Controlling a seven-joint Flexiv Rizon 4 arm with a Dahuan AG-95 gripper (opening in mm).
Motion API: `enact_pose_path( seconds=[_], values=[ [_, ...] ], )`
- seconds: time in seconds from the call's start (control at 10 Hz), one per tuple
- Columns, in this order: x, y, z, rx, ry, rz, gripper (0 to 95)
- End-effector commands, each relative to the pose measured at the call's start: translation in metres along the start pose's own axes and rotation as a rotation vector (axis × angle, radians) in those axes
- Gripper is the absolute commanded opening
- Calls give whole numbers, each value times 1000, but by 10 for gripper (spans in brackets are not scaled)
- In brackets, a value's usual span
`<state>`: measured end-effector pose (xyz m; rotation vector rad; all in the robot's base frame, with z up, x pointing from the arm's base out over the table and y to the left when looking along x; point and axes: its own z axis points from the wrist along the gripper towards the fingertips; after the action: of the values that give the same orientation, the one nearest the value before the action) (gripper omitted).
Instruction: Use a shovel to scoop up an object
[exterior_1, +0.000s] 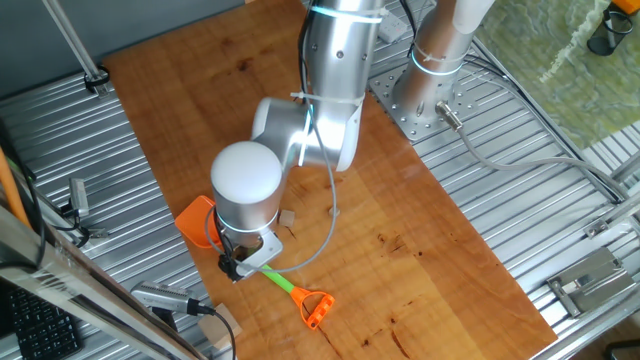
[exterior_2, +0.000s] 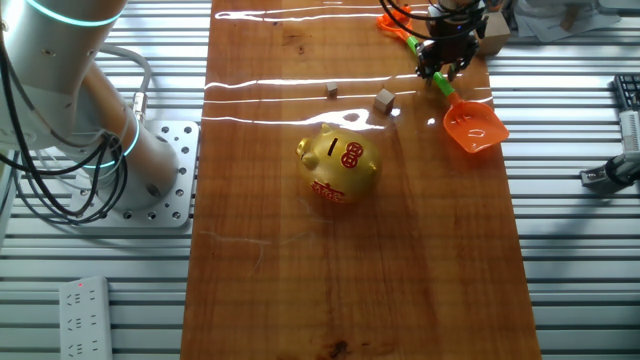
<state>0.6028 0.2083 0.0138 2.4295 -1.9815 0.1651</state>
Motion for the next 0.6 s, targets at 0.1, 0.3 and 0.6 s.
enact_pose_path(
  seconds=[0.1,0.3,0.6],
  values=[
    [0,-1,1,4,-3,4,380],
    [0,-1,1,6,-5,5,380],
    [0,-1,1,8,-4,23,380]
  ],
)
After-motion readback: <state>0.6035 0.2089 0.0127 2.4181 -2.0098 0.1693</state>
